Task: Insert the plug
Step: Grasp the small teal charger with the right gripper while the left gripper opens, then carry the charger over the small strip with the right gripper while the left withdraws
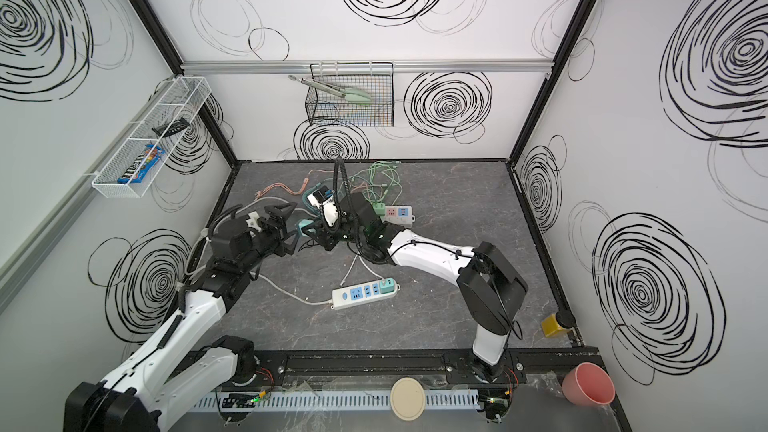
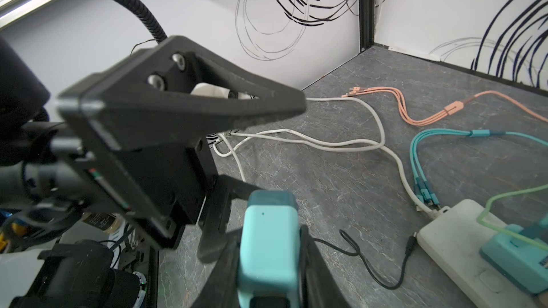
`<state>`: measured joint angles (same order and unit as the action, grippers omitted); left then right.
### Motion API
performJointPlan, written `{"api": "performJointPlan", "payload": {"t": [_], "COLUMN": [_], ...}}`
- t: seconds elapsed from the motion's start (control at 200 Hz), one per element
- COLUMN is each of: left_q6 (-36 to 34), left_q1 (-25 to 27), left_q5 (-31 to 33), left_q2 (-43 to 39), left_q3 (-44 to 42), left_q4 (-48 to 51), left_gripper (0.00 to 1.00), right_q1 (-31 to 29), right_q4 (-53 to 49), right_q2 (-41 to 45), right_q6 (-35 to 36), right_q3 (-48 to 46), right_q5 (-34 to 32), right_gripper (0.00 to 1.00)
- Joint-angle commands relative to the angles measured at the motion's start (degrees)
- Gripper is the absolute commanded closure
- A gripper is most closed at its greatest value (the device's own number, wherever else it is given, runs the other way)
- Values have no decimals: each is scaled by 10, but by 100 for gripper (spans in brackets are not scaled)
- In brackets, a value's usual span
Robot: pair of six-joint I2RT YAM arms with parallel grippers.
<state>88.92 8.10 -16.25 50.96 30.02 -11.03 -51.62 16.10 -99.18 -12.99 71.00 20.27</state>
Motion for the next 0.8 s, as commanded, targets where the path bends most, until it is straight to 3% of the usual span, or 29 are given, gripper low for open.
{"api": "performJointPlan", "payload": {"t": [0.0, 0.195, 0.305, 0.445, 0.55, 0.615, 0.705, 0.79], "left_q6": [-79, -119, -155, -305, -438, -498, -521, -524], "left_q1": [-31, -75, -83, -66, -17, 40, 125, 208], "left_q5": [9, -8, -31, 2, 60, 107, 166, 214], "left_q2": [-35, -62, -72, -89, -123, -158, -192, -201], "left_q3": [-28, -58, -82, -81, -82, -97, -124, -157], "left_q4": [-69, 6, -6, 68, 128, 139, 125, 62], "left_gripper": [4, 4, 4, 4, 3, 0, 7, 7], "right_q1": [11, 13, 13, 17, 29, 42, 55, 56], "right_q4": [-12, -70, -116, -133, -103, -87, -82, -90], "right_q2": [47, 67, 71, 79, 91, 94, 94, 93], "right_q6": [67, 207, 292, 327, 286, 244, 201, 185], "right_q3": [-12, -15, -7, -2, -8, -6, 4, 16], "right_q5": [29, 76, 106, 94, 84, 87, 89, 96], "right_gripper": [100, 100, 100, 100, 100, 100, 100, 100]}}
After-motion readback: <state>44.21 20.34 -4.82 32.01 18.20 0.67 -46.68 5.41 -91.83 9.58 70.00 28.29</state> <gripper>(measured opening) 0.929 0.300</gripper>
